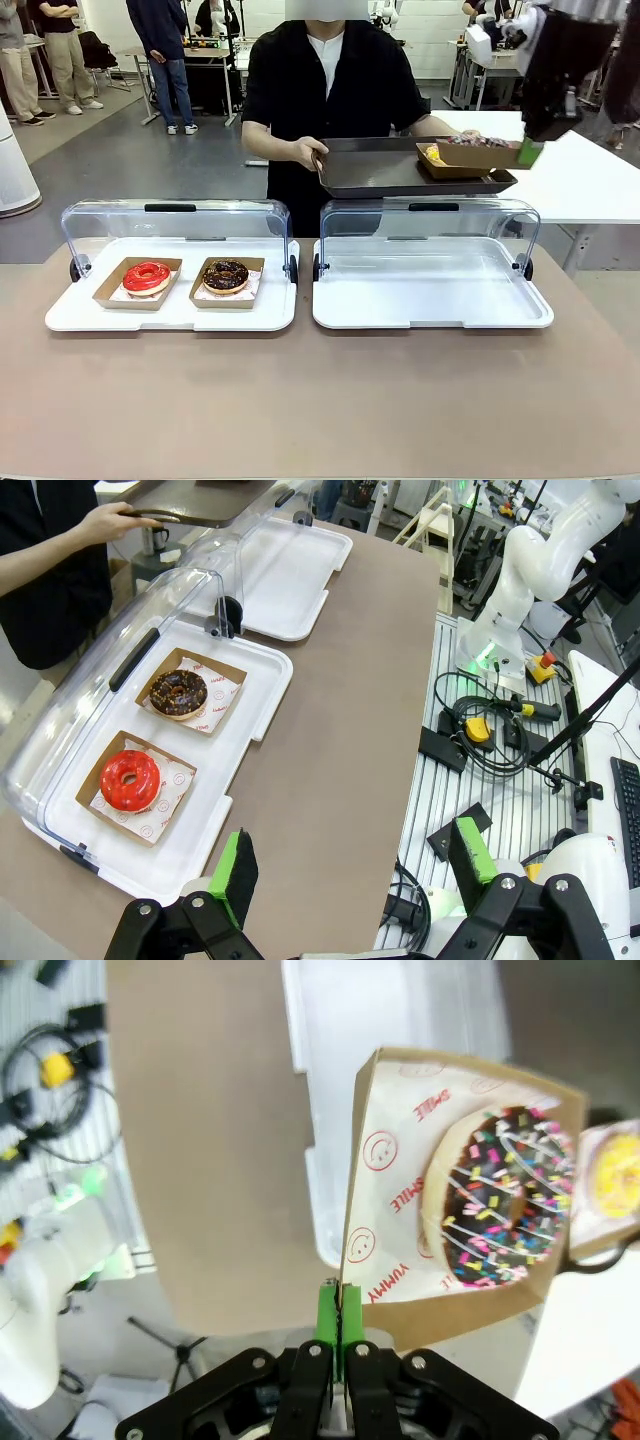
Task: Provide the desired donut to the person.
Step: Place the picked Paper togo box onto the Handle tray extended by the person.
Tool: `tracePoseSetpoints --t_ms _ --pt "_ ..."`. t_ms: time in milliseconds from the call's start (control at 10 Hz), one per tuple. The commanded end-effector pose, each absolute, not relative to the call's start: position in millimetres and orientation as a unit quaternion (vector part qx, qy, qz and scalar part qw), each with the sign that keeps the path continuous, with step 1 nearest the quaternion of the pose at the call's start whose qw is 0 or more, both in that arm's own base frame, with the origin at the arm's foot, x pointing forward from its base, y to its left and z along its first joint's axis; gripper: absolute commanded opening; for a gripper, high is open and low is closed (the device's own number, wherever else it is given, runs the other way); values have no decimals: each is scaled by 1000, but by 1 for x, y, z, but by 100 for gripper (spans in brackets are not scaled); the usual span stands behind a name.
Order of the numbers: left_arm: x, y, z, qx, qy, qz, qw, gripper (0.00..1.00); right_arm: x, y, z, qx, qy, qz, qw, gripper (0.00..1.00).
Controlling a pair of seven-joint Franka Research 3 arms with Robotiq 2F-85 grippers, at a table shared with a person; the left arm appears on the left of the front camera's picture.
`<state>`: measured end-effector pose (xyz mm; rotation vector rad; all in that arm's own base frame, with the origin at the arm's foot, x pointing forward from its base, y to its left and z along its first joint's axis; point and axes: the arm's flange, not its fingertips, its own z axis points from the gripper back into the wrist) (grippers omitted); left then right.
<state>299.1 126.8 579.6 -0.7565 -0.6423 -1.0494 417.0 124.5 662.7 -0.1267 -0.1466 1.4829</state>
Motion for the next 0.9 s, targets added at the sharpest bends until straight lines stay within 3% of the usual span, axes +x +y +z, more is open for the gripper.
tracePoseSetpoints --t_ms 0,300,800 --pt "299 128 580 -348 -302 -484 744 100 444 168 685 -103 -91 680 720 1" --pt "299 128 580 -348 -302 -484 744 100 496 212 686 -86 -93 699 704 1" --pt "299 128 580 -348 -302 -484 744 100 584 216 606 -51 -101 723 682 1"
